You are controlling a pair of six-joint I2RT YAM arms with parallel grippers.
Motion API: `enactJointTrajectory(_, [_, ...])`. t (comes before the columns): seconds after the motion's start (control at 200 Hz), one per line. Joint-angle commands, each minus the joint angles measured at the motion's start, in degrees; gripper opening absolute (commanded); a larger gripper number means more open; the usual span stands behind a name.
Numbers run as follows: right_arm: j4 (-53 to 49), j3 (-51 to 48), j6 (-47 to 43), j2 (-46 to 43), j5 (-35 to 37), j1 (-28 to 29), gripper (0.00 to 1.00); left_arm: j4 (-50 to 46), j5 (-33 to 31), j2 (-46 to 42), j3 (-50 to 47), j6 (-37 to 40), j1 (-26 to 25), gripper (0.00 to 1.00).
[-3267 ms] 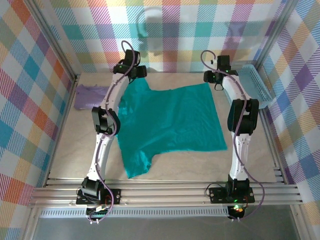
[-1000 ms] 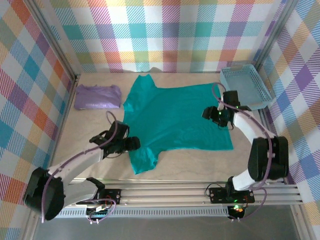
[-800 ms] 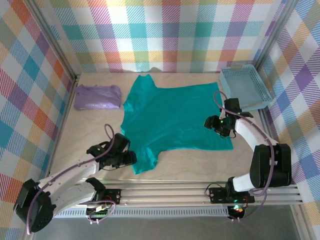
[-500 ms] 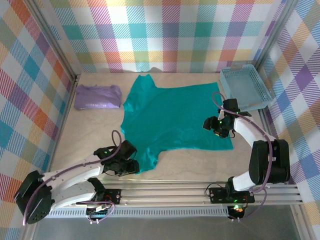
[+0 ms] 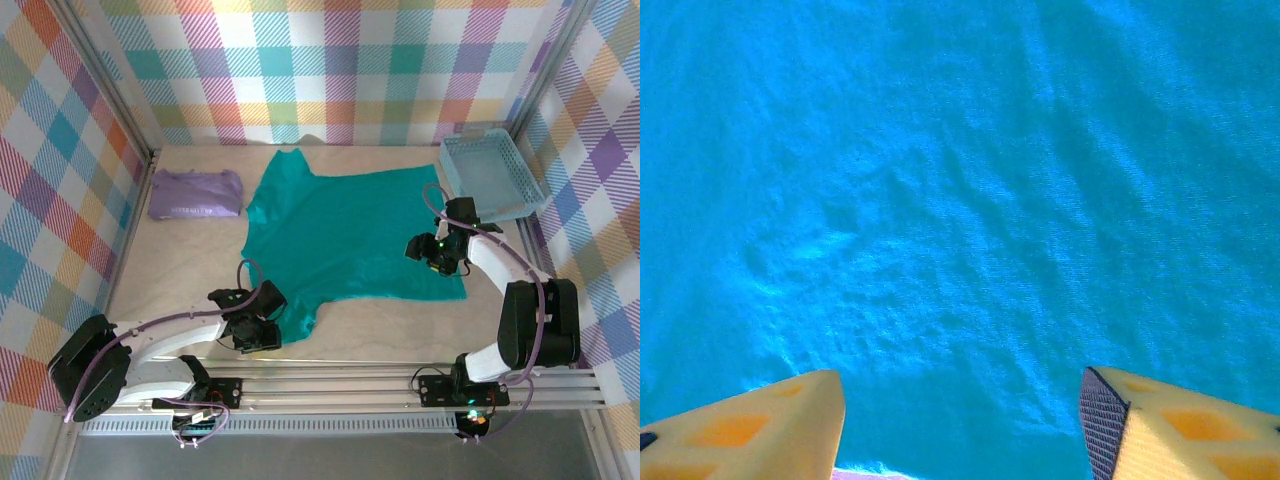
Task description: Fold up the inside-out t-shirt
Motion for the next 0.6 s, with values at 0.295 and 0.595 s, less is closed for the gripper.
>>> enactJointTrajectory(0.295, [-0.06, 0.22, -0.95, -1.28, -1.48, 0.01, 0.64, 1.05, -1.49, 1.05, 2.77, 2.22, -0.82, 0.45])
enactJointTrajectory(0.595, [-0.8, -0.12, -1.21, -1.92, -0.39, 0.0, 0.64, 0.65, -1.6, 4.51, 1.81, 2.49, -1.74, 0.38])
